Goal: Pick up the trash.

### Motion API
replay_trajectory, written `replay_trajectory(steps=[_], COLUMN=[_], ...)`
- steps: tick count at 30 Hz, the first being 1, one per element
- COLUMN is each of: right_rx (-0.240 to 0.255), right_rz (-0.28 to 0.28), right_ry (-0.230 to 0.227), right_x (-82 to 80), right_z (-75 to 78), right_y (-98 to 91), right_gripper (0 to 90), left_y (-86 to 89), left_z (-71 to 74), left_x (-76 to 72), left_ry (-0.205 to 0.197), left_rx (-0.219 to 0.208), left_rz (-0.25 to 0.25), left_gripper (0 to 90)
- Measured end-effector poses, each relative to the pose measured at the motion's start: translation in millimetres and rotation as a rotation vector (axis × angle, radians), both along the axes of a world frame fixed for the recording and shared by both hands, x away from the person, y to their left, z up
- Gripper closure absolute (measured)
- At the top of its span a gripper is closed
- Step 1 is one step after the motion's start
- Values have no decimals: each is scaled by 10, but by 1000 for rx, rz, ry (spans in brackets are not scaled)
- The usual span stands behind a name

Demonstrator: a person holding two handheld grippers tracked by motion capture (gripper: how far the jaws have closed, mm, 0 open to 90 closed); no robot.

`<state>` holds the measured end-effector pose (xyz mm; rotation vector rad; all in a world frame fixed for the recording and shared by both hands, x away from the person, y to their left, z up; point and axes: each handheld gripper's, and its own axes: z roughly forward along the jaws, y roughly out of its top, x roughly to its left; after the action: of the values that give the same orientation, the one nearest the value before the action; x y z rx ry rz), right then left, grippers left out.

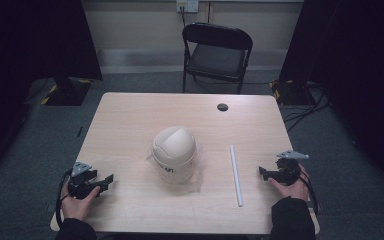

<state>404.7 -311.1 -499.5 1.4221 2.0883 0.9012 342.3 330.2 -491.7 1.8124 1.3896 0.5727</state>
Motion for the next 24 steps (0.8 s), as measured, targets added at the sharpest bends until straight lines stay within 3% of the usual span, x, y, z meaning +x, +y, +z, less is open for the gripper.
replay_trajectory(steps=[2,3,6,7,9,17,24], right_rx=[-1,-2,-4,-4,-4,-3,-3], right_rz=[-2,-3,-7,-7,-8,-9,-8], right_ry=[-2,-3,-6,-6,-6,-6,-7], right_x=[-2,-5,-8,-9,-9,-15,-15], right_z=[0,1,1,1,1,0,0], right_y=[3,7,11,12,12,12,11], right_gripper=[110,112,113,113,114,115,115], left_y=[2,5,9,9,38,51,-40], left_z=[89,161,276,276,409,675,880], left_x=[-21,-38,-65,-65,-81,-63,-21], left_ry=[-56,-106,-173,-173,-229,-291,-306], left_rx=[-24,-52,-94,-94,-125,-138,-178], left_rz=[-16,-38,-64,-64,-108,-218,-304], left_gripper=[292,289,291,291,292,290,285])
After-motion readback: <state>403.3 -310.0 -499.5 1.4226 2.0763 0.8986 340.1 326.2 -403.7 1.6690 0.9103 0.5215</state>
